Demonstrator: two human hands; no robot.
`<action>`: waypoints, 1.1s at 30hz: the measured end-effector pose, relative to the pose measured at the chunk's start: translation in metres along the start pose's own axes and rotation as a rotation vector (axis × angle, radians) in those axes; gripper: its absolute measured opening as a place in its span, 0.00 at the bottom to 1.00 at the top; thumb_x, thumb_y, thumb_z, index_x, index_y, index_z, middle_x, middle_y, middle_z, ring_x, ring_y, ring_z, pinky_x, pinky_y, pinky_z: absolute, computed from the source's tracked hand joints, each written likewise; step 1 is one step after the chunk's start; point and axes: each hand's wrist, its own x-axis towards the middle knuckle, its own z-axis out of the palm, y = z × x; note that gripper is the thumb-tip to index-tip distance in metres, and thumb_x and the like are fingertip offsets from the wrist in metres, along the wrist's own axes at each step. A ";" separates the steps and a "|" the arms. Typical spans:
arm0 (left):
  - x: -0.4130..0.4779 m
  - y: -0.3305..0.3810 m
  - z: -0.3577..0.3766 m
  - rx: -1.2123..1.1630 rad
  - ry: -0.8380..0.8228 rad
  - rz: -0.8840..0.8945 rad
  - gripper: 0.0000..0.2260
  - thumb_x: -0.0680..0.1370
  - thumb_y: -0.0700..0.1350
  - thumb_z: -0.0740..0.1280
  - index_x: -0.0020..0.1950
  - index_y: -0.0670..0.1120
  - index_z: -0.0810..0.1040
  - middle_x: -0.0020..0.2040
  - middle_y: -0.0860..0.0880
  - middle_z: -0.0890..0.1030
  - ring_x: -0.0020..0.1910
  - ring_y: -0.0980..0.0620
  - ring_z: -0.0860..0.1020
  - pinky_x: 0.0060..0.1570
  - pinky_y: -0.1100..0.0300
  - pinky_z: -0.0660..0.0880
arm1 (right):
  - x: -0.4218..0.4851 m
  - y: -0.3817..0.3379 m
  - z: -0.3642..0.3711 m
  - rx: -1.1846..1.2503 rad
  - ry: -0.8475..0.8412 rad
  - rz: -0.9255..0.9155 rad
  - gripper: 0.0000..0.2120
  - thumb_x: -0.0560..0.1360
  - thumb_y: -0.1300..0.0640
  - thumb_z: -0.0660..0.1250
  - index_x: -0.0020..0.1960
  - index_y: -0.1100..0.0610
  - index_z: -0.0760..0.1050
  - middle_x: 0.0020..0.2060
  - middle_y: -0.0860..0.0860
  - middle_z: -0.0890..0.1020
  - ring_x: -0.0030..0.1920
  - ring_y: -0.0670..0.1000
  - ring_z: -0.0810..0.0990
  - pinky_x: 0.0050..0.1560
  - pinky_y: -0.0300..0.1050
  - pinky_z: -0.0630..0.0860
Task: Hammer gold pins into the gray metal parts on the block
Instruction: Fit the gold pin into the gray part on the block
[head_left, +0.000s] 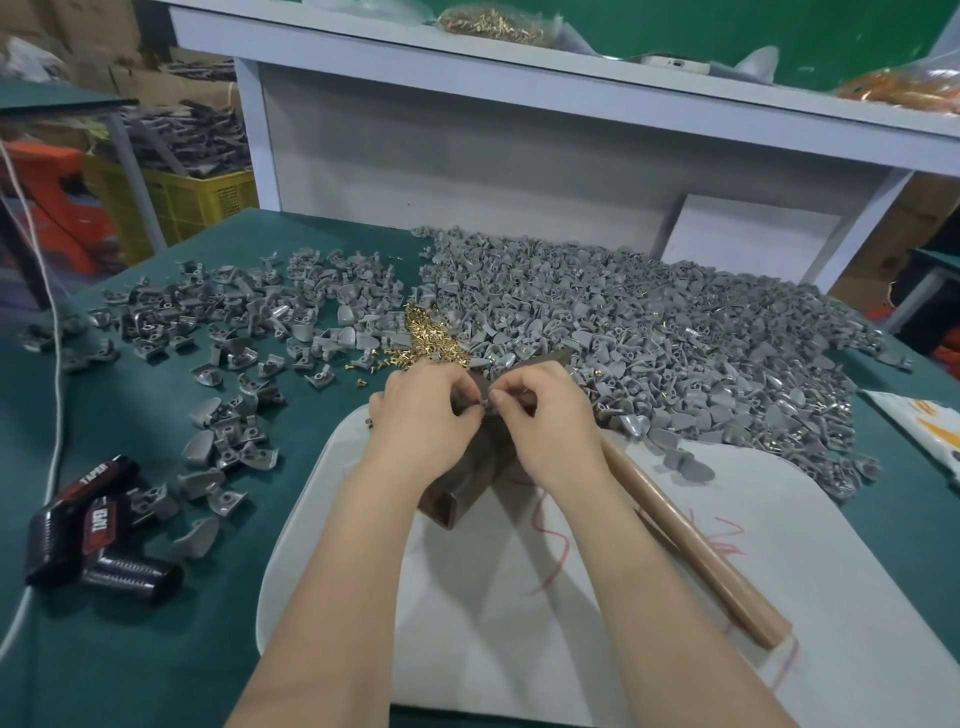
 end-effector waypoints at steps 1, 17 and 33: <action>0.001 0.000 0.000 0.000 0.007 0.006 0.01 0.75 0.49 0.68 0.44 0.55 0.77 0.51 0.52 0.79 0.57 0.47 0.74 0.59 0.48 0.70 | 0.000 0.000 0.001 -0.013 -0.008 -0.001 0.05 0.75 0.61 0.67 0.42 0.53 0.78 0.41 0.43 0.72 0.40 0.41 0.72 0.45 0.31 0.67; 0.000 0.002 0.004 0.009 0.053 0.060 0.04 0.75 0.44 0.67 0.41 0.53 0.76 0.49 0.51 0.78 0.54 0.46 0.75 0.56 0.48 0.71 | -0.002 -0.007 0.004 -0.226 0.039 -0.083 0.04 0.76 0.60 0.65 0.43 0.57 0.77 0.42 0.46 0.71 0.42 0.48 0.73 0.48 0.43 0.69; 0.001 0.003 0.005 0.035 0.056 0.098 0.02 0.75 0.42 0.66 0.46 0.48 0.78 0.51 0.49 0.78 0.55 0.44 0.74 0.56 0.49 0.70 | 0.006 -0.013 0.000 -0.335 -0.065 -0.030 0.05 0.77 0.58 0.63 0.46 0.57 0.78 0.44 0.48 0.70 0.44 0.50 0.71 0.42 0.39 0.62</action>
